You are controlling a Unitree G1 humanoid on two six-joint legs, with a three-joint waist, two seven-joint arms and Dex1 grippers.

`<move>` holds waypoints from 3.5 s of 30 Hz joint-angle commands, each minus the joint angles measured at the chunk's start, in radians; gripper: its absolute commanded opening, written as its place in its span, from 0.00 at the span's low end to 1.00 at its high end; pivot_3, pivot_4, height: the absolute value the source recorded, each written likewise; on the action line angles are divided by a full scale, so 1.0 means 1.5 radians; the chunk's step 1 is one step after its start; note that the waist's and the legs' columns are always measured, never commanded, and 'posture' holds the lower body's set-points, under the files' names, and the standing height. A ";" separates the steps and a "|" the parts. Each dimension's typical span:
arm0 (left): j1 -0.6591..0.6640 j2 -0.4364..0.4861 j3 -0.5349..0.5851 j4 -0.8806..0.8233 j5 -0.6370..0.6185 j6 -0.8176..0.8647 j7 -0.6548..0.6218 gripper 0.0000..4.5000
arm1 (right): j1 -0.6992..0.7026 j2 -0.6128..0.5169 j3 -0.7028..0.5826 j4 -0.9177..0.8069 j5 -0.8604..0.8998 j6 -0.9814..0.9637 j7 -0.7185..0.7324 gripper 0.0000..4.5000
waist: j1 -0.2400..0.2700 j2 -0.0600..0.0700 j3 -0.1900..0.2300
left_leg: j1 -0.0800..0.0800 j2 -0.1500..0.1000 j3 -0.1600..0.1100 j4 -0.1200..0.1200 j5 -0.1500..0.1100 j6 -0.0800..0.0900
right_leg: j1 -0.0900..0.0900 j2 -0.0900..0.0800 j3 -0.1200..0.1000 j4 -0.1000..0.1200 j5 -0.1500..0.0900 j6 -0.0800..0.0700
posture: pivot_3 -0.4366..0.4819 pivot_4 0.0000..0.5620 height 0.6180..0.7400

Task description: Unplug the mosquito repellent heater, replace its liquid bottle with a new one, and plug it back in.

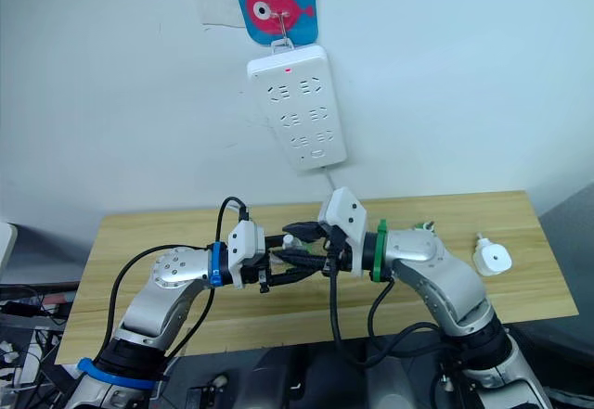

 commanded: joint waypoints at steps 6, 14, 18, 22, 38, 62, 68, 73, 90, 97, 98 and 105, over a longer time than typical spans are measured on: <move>0.007 0.001 -0.001 -0.020 -0.004 -0.007 0.002 0.50 | 0.019 -0.017 -0.021 -0.053 0.031 -0.016 0.023 0.05 | 0.000 0.000 0.000 | 0.000 0.000 0.000 0.000 0.000 0.000 | 0.000 0.000 0.000 0.000 0.000 0.000 | 0.39 0.48 1.00; 0.018 0.007 0.004 -0.008 0.002 -0.012 0.010 0.50 | -0.010 0.045 -0.150 -0.148 0.175 0.081 -0.120 0.05 | -0.001 0.000 0.000 | 0.000 0.000 0.000 0.000 0.000 0.001 | 0.000 0.000 0.000 0.000 0.000 0.000 | 0.38 0.50 1.00; 0.024 0.009 0.006 -0.011 0.002 -0.012 0.017 0.50 | 0.005 0.040 -0.187 -0.206 0.211 0.127 -0.204 0.05 | 0.001 0.000 0.000 | 0.000 0.000 0.000 0.000 -0.001 0.001 | 0.000 -0.001 0.000 0.000 0.000 0.000 | 0.38 0.51 1.00; 0.030 0.011 0.011 -0.009 0.005 -0.015 0.028 0.50 | 0.058 0.015 -0.183 -0.202 0.106 0.094 -0.276 0.05 | 0.001 0.000 0.000 | 0.000 0.000 0.000 0.000 -0.001 0.001 | 0.000 -0.001 0.000 0.000 0.000 0.000 | 0.37 0.51 1.00; 0.056 0.025 0.021 -0.053 -0.003 0.013 0.056 0.50 | 0.185 0.120 -0.161 0.283 -0.218 -0.327 -0.403 0.05 | -0.002 0.000 0.000 | 0.000 0.000 0.003 0.000 -0.001 0.001 | -0.002 0.001 0.003 0.002 0.000 0.000 | 0.42 0.58 1.00; 0.063 0.035 0.023 -0.090 -0.011 0.041 0.056 0.50 | 0.164 0.108 -0.184 0.426 -0.241 -0.429 -0.323 0.85 | 0.001 0.000 0.000 | 0.000 0.001 0.003 -0.001 -0.001 0.001 | -0.001 0.001 0.002 0.002 0.000 0.000 | 0.43 0.57 1.00; 0.057 0.032 0.021 -0.078 -0.012 0.035 0.051 0.50 | 0.241 0.055 -0.172 0.238 -0.192 -0.342 -0.237 1.00 | 0.000 0.000 0.000 | 0.000 0.001 0.003 -0.001 -0.001 0.001 | -0.001 0.001 0.002 0.001 0.000 0.000 | 0.42 0.57 1.00; 0.063 0.036 0.021 -0.075 -0.023 0.029 0.029 0.50 | 0.258 -0.043 -0.140 0.049 -0.082 -0.201 -0.090 1.00 | -0.001 0.000 0.000 | 0.000 0.001 0.002 -0.001 -0.001 0.002 | -0.001 0.001 0.002 0.001 0.000 0.000 | 0.40 0.57 1.00; 0.003 0.033 0.007 -0.010 -0.029 -0.018 -0.062 0.50 | 0.043 -0.047 -0.013 -0.028 0.086 0.013 0.034 1.00 | 0.001 0.000 0.000 | 0.000 0.001 -0.001 0.000 -0.001 0.002 | 0.002 0.000 0.000 -0.002 0.000 0.000 | 0.41 0.57 1.00; 0.002 0.032 0.003 -0.025 -0.036 -0.013 -0.063 0.50 | 0.047 -0.011 0.017 0.007 0.024 -0.035 0.023 0.96 | 0.000 0.000 0.000 | 0.000 0.001 -0.002 0.000 -0.001 0.001 | 0.002 0.000 -0.001 -0.002 0.000 0.000 | 0.40 0.56 1.00; 0.002 0.032 0.004 -0.025 -0.036 -0.013 -0.065 0.50 | 0.048 -0.010 0.022 0.010 0.018 -0.041 0.025 0.92 | 0.000 0.000 0.000 | 0.000 0.001 -0.002 0.000 -0.001 0.001 | 0.002 0.000 -0.001 -0.002 0.000 0.000 | 0.40 0.56 1.00; -0.020 0.028 0.002 -0.012 -0.038 -0.012 -0.070 0.50 | 0.047 -0.011 0.044 0.030 -0.018 -0.076 0.043 0.41 | 0.000 0.000 0.000 | 0.000 0.001 -0.002 0.000 -0.001 0.001 | 0.002 0.000 -0.001 -0.002 0.000 0.000 | 0.40 0.55 1.00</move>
